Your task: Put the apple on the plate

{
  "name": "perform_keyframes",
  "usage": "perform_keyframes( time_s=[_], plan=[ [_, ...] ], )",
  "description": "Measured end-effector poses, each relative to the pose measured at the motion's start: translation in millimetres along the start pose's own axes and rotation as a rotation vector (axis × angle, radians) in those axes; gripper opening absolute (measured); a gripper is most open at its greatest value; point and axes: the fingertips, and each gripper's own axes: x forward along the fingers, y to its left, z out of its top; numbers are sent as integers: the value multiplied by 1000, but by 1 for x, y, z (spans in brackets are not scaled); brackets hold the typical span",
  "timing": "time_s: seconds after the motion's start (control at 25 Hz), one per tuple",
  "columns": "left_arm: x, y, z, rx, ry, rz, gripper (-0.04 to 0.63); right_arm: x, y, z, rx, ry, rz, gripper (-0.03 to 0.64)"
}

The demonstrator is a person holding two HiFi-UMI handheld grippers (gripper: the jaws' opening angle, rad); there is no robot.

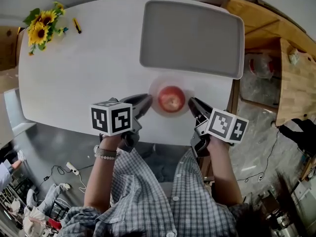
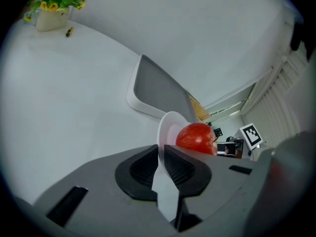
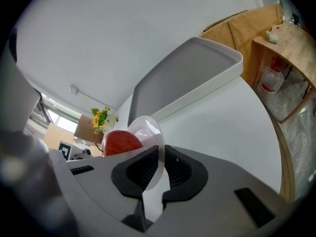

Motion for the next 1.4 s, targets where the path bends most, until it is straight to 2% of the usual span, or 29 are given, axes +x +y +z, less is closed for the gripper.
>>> perform_keyframes(
  time_s=[0.16,0.32,0.52,0.96,1.2,1.4],
  plan=[
    [-1,-7,13,2,-29,-2,43,-6,7,15,6,-22,19,49],
    [4,-8,27,47,-14,26,43,-8,11,29,3,-41,32,46],
    [10,-12,60,100,-33,44,43,-3,16,50,3,-61,43,46],
    [31,-21,125,159,-77,47,43,11,17,115,-31,-123,68,46],
    [48,-17,154,130,-113,56,43,29,9,139,-19,-127,66,46],
    [63,-8,164,109,-108,78,43,42,0,149,-5,-116,62,46]
  ],
)
